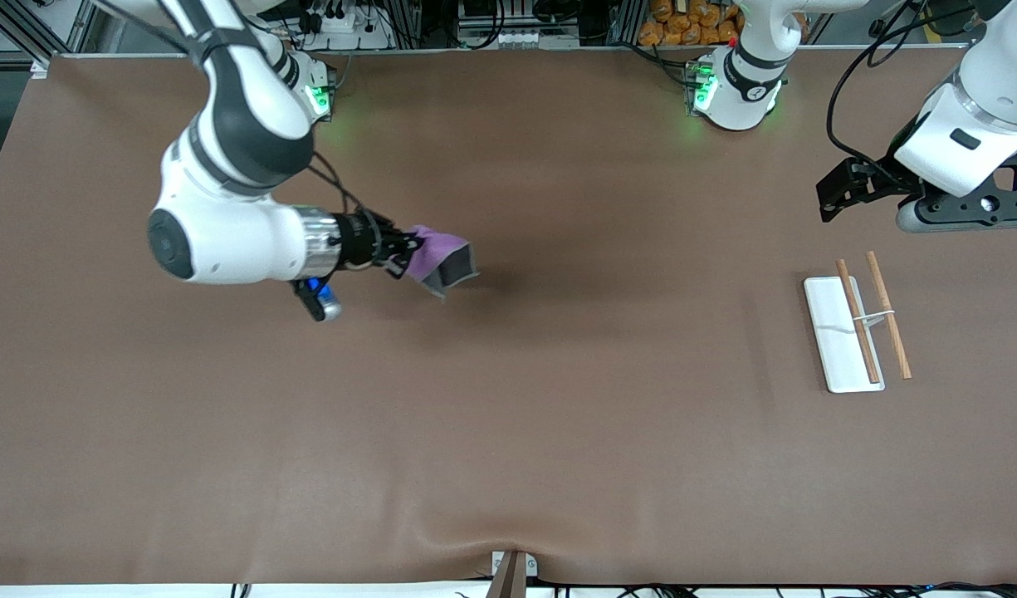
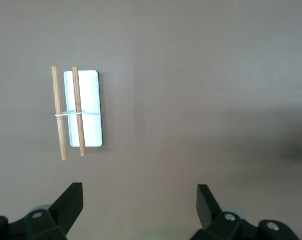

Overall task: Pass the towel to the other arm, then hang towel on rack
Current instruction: 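Lift the towel with the right gripper and carry it toward the table middle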

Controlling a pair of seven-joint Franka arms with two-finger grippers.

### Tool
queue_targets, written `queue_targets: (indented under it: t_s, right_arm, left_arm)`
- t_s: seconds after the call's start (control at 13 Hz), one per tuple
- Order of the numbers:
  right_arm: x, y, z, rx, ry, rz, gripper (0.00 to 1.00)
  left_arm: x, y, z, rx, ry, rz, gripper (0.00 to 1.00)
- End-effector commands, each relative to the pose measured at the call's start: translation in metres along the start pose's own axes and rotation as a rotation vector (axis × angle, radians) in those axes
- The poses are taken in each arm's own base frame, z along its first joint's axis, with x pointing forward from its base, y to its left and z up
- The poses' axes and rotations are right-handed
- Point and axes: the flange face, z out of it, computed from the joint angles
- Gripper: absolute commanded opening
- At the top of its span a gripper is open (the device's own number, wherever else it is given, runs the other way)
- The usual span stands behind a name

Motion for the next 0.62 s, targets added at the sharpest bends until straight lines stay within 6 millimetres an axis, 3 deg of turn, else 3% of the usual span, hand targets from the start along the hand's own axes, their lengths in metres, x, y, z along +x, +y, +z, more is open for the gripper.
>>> queue_targets:
  t_s: [0.0, 0.15, 0.38, 0.54]
  right_arm:
    - [-0.044, -0.029, 0.019, 0.042, -0.004, 0.135, 0.00]
    - [-0.066, -0.045, 0.029, 0.095, 0.000, 0.228, 0.00]
    - [-0.084, -0.071, 0.045, 0.194, -0.018, 0.432, 0.00]
    - [-0.092, -0.077, 0.039, 0.258, -0.082, 0.565, 0.00]
  left_arm:
    - [-0.003, 0.003, -0.004, -0.014, -0.001, 0.014, 1.00]
    - [-0.002, 0.003, -0.002, -0.016, -0.004, 0.013, 1.00]
    - [-0.002, 0.004, 0.000, -0.015, -0.007, 0.015, 1.00]
    - [-0.002, 0.008, 0.001, -0.039, -0.014, 0.017, 1.00]
